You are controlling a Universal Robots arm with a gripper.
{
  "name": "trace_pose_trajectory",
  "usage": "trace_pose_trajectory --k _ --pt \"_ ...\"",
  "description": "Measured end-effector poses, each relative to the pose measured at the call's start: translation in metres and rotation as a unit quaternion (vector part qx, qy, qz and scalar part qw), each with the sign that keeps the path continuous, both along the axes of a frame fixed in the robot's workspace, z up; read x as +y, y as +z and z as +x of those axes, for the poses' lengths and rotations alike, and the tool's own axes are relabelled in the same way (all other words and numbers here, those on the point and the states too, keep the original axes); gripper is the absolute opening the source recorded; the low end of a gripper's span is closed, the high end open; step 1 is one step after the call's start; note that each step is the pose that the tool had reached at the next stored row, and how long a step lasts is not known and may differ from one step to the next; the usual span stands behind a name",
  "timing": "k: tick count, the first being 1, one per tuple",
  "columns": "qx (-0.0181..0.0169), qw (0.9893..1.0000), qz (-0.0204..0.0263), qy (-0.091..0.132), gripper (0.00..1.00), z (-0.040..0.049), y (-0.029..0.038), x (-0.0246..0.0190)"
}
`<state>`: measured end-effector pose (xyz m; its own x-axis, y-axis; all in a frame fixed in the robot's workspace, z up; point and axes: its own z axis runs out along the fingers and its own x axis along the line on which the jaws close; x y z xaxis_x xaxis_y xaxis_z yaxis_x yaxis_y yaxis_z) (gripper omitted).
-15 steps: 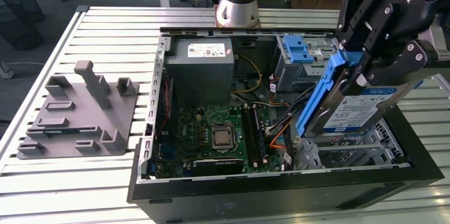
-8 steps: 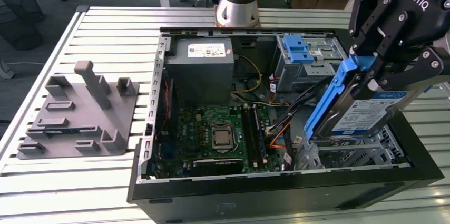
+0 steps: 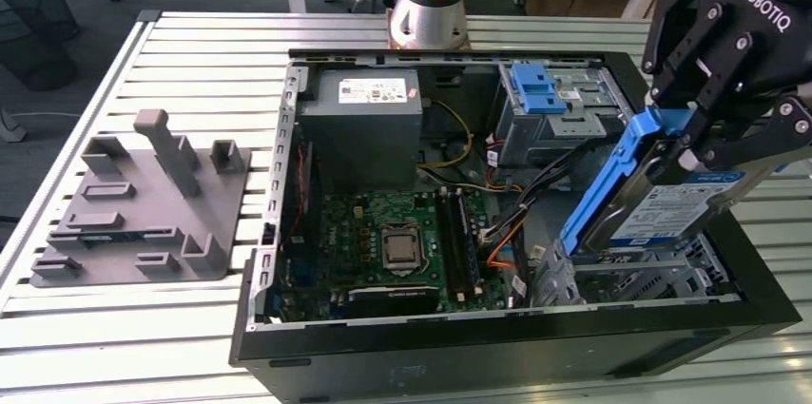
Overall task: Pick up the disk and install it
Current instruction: 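Insert the disk into the insertion slot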
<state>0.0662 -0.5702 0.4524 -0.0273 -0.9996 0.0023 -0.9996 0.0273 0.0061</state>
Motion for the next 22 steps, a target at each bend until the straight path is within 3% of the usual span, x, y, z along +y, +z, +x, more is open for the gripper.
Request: trace_pose_trajectory --k 7,22 --pt "0.0 1.0 0.0001 0.0 0.36 0.0056 -0.0049 0.0035" --pt "0.0 1.0 0.0001 0.0 0.36 0.0068 -0.0158 0.0037"
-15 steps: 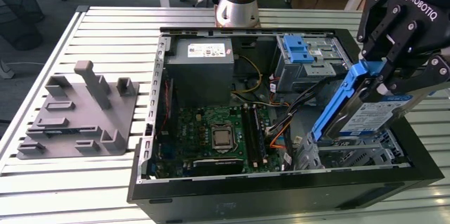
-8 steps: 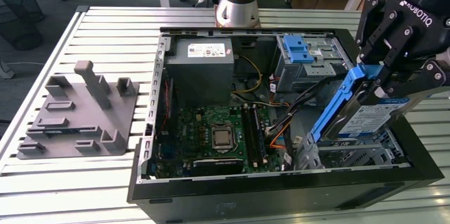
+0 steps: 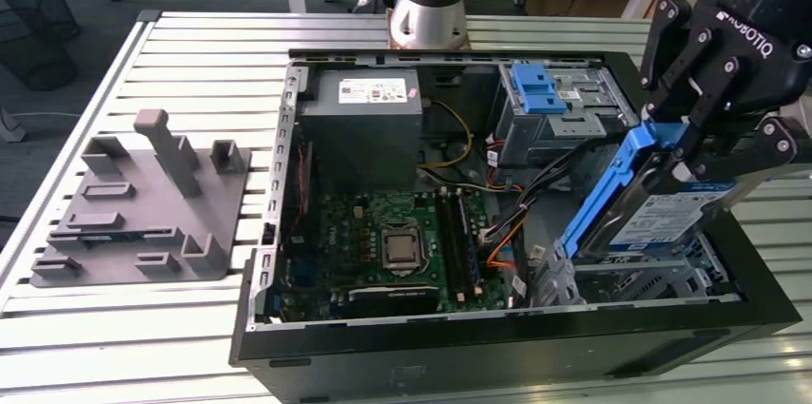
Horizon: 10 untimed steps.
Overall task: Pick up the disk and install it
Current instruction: 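Insert the disk into the insertion slot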
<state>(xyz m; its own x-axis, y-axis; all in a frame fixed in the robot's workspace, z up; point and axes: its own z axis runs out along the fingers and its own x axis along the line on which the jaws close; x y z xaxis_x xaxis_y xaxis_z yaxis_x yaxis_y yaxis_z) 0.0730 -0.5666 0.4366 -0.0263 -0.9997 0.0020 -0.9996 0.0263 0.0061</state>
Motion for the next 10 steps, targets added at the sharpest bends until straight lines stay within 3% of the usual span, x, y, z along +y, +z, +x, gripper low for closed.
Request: trace_pose_trajectory --k 10 --pt "0.0 1.0 -0.0001 0.0 0.36 0.0005 -0.0088 0.0"
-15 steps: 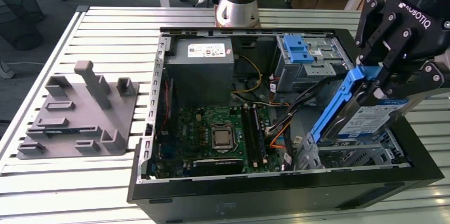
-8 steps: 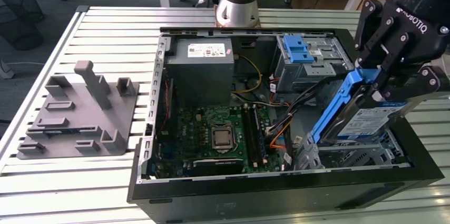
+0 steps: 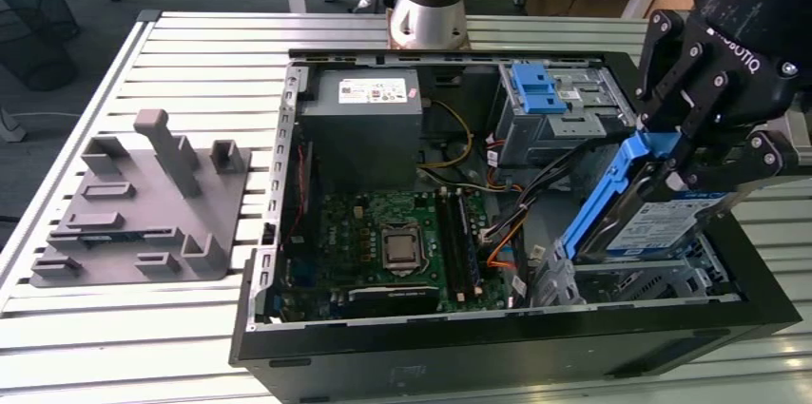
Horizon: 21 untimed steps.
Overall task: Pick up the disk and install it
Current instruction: 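Insert the disk into the insertion slot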
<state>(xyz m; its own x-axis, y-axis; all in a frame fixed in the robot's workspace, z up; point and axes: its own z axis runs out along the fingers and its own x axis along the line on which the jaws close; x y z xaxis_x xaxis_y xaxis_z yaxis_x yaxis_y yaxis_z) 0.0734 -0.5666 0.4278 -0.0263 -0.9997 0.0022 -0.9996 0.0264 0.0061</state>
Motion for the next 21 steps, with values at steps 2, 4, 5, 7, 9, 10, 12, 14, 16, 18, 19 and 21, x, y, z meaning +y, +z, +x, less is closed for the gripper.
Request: trace_pose_trajectory --k 2,4,5,7,9,10,12,14,16,18,19,21 --pt "0.0 1.0 -0.0001 0.0 0.36 0.0 0.0 0.0" --pt "0.0 1.0 -0.0002 0.0 0.36 0.0 0.0 0.0" --pt "0.0 1.0 -0.0002 0.0 0.36 0.0 0.0 0.0" --pt "0.0 1.0 -0.0002 0.0 0.37 0.0 0.0 0.0" --pt "0.0 1.0 -0.0003 0.0 0.44 0.0 -0.0002 0.0" --pt "0.0 1.0 -0.0001 0.0 0.44 0.0 -0.001 0.0" --pt "0.0 1.0 -0.0001 0.0 0.44 0.0 -0.003 0.0" --pt "0.0 1.0 -0.0001 0.0 0.44 0.0 -0.0065 -0.0001" --pt "0.0 1.0 -0.0001 0.0 0.44 0.0 -0.0101 -0.0001" --pt "0.0 1.0 -0.0001 0.0 0.42 0.0 -0.0138 -0.0002" --pt "0.0 1.0 -0.0001 0.0 0.36 0.0 -0.0156 -0.0002" --pt "0.0 1.0 -0.0001 0.0 0.24 0.0 -0.0192 -0.0002"
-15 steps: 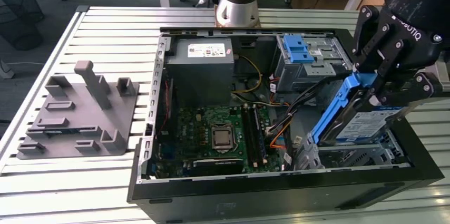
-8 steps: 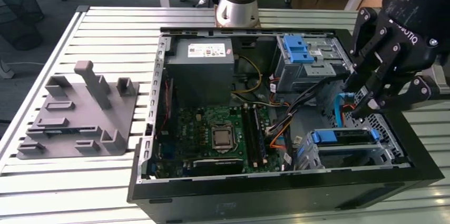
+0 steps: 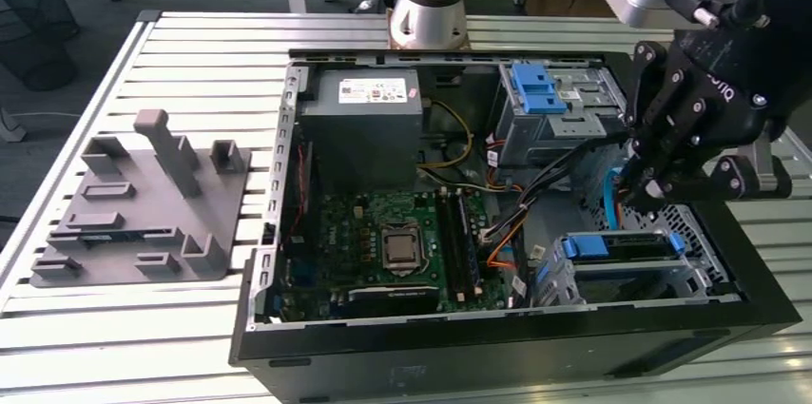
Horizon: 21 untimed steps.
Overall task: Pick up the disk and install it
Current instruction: 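Insert the disk into the insertion slot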
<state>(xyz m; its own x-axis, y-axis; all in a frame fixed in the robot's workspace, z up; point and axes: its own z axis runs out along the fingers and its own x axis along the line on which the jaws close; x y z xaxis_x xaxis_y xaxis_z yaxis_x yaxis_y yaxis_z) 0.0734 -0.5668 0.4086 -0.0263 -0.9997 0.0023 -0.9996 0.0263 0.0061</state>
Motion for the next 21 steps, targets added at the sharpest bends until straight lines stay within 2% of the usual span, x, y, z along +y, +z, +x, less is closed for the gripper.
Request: trace_pose_trajectory --k 1,3,15,21 --pt "0.0 1.0 0.0 0.0 0.24 0.0 -0.0018 0.0" --pt "0.0 1.0 0.0 0.0 0.12 0.0 -0.0054 -0.0001" --pt "0.0 1.0 -0.0001 0.0 0.11 0.0 -0.0273 -0.0001" --pt "-0.0001 1.0 0.0 0.0 0.11 0.0 -0.028 -0.0001"
